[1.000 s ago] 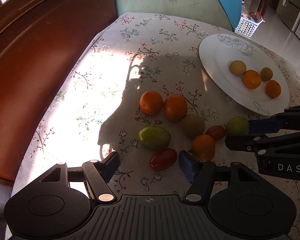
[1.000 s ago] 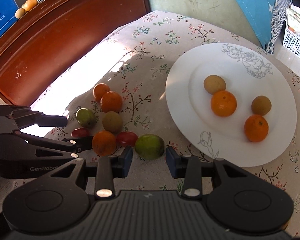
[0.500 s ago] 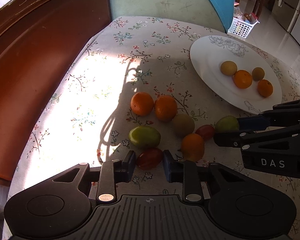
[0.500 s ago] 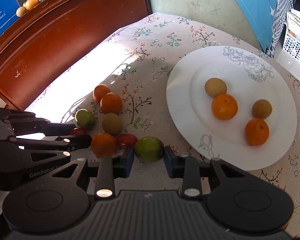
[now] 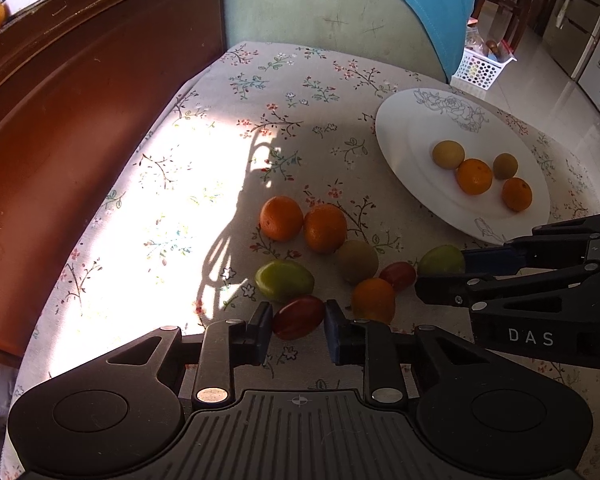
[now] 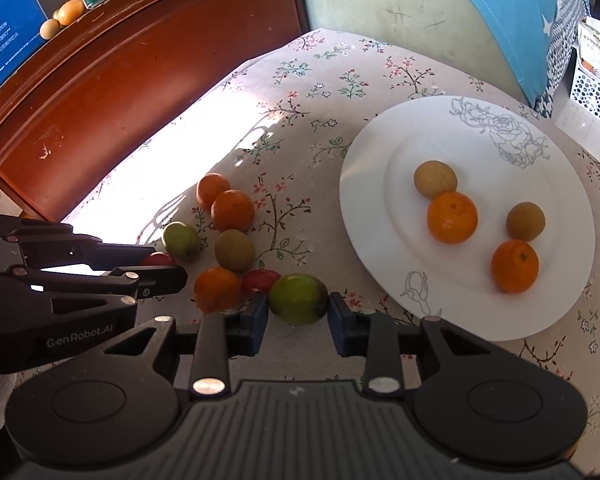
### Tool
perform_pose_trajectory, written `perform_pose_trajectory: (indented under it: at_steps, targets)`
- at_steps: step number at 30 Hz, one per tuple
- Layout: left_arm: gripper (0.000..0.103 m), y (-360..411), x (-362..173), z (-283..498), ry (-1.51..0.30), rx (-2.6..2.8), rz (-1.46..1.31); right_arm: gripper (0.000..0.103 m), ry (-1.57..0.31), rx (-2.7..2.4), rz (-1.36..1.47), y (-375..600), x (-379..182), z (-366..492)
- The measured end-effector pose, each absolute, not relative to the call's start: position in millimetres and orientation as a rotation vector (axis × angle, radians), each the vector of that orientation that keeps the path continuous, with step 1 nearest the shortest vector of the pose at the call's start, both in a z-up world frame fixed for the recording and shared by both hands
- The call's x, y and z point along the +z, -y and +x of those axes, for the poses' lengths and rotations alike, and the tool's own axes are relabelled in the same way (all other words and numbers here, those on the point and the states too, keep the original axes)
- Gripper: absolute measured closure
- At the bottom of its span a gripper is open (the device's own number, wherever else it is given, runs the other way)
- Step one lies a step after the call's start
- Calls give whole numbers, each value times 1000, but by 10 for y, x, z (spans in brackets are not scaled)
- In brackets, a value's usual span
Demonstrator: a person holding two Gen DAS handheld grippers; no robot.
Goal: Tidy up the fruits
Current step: 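Grasp a green lime with the right gripper while the left grasps a red tomato, then carry the lime and tomato onto the white plate and open both grippers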
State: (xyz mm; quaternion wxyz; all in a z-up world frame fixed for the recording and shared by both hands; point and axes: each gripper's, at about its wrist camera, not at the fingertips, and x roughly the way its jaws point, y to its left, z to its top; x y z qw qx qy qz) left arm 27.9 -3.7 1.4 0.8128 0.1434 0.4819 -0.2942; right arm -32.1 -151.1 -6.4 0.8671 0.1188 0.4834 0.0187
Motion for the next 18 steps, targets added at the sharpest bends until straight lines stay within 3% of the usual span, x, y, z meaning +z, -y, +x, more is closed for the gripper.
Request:
perform_pose_trajectory:
  at_steps: [18]
  targets:
    - [78, 80, 156, 278, -1004, -645, 285, 71, -992, 40, 255, 1552, 20, -330]
